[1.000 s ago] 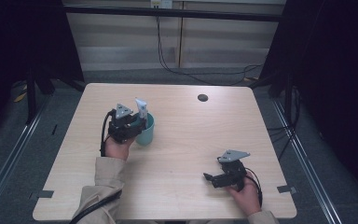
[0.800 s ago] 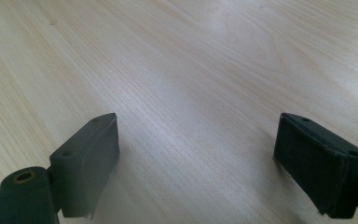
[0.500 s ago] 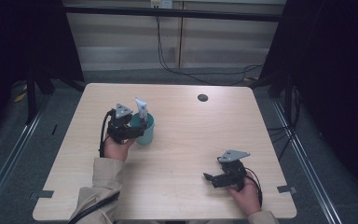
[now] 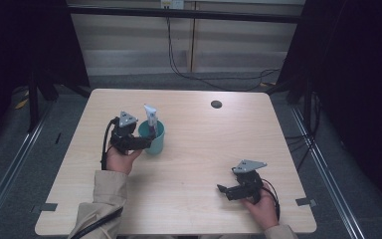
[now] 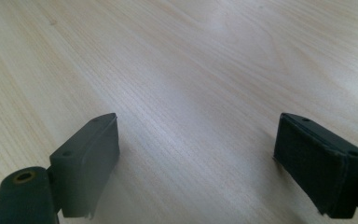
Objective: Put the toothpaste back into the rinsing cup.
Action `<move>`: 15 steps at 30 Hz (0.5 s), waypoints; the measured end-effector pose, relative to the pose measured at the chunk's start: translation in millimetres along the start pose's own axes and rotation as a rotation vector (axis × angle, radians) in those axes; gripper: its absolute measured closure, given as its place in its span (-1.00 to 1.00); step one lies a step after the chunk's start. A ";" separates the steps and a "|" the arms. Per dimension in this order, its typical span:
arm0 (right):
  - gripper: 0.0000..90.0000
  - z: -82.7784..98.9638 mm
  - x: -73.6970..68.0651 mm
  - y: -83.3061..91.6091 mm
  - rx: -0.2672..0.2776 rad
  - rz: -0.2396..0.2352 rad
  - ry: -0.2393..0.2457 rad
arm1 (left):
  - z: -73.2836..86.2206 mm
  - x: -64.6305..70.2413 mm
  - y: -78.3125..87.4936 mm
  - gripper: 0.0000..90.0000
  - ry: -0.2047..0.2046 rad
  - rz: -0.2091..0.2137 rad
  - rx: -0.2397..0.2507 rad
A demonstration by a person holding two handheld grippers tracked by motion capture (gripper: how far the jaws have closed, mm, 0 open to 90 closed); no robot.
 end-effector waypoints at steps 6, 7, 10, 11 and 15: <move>-0.71 -0.3 0.3 -0.5 0.002 0.000 0.003 | 4.0 1.3 3.1 -0.62 0.003 0.018 -0.017; -0.71 -0.3 0.3 -0.5 0.003 0.000 0.004 | 4.9 0.8 4.0 -0.62 0.005 0.018 -0.022; -0.71 -0.3 0.2 -0.5 0.002 0.000 0.003 | 7.3 0.6 6.5 -0.62 0.015 0.020 -0.020; -0.71 -0.3 0.1 -0.4 0.002 0.000 0.002 | 8.3 0.5 7.7 -0.62 0.010 0.021 -0.021; -0.71 -0.3 0.2 -0.5 0.002 0.000 0.003 | 11.3 0.3 11.6 -0.62 0.008 0.023 -0.029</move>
Point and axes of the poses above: each handheld gripper's, and its own axes: y roughly backward along the jaws, z roughly out of its underside, x roughly to its right, the point moved 5 cm from there along -y, roughly forward along the jaws, and after that the axes turned 3 degrees about z, right-handed, at the moved point
